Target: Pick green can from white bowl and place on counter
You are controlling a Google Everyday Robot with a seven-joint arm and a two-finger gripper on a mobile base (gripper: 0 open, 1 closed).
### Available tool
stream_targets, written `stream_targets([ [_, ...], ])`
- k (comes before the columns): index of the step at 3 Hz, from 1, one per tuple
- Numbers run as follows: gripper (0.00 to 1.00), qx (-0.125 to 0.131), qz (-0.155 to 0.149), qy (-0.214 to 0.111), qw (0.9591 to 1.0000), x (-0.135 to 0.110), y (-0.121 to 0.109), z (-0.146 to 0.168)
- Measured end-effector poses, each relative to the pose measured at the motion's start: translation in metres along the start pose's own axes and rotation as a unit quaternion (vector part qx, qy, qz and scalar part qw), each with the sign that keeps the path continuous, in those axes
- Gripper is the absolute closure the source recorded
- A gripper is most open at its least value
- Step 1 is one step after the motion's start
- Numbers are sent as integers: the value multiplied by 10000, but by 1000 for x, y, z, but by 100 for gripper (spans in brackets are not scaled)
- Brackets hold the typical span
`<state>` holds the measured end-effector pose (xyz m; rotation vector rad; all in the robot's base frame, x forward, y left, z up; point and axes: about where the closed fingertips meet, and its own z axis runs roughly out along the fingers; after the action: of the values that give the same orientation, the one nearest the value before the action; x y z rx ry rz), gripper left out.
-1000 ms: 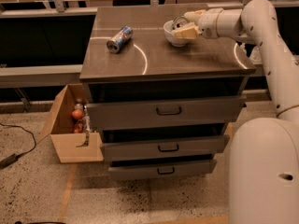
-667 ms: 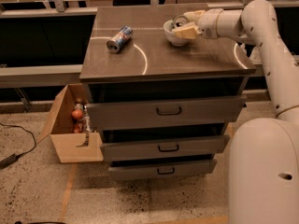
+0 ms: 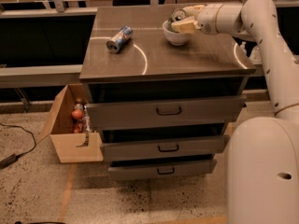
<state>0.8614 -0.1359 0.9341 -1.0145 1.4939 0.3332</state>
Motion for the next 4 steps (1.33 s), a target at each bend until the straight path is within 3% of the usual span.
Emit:
stream_targets([
  [1,100,91,-67,-109,9999,-17,-5,0],
  [2,100,215,-52,11,9998,-33,-12,-4],
  [4,100,613,246,618,9959,-70,-37,-49],
])
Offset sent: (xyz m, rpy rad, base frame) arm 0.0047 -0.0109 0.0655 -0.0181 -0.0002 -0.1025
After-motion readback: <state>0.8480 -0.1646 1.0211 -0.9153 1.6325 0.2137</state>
